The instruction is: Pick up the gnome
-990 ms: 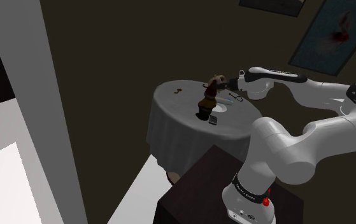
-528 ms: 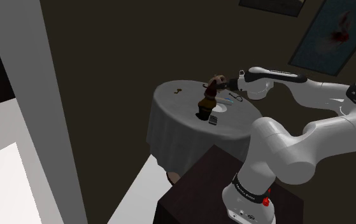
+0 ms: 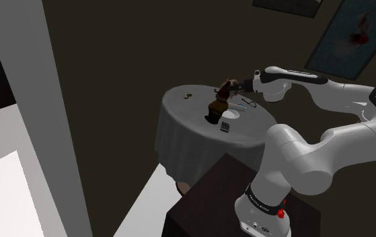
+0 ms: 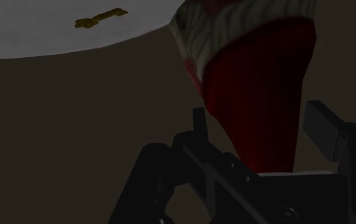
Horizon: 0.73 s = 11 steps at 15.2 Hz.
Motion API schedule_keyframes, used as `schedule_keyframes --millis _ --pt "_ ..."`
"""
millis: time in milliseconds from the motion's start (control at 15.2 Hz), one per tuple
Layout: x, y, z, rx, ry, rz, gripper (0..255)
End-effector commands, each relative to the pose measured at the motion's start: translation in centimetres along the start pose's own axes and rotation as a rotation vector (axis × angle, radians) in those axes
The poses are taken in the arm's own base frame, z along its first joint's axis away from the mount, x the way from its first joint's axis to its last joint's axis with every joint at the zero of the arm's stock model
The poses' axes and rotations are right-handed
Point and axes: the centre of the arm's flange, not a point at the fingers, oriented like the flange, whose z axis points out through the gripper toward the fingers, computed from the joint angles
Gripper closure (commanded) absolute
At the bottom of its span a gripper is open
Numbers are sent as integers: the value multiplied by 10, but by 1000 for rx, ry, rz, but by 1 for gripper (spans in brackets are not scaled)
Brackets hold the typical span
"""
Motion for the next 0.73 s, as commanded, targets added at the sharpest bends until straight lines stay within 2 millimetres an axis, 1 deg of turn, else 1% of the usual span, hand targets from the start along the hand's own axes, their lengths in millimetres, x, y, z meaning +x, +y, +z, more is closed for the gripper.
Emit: schedule_keyframes --millis 0,528,660 --pt "10 -2 -5 -1 1 -1 255" --pt "48 -7 -24 -1 1 -1 255" --pt "48 -7 -24 -1 1 -1 255"
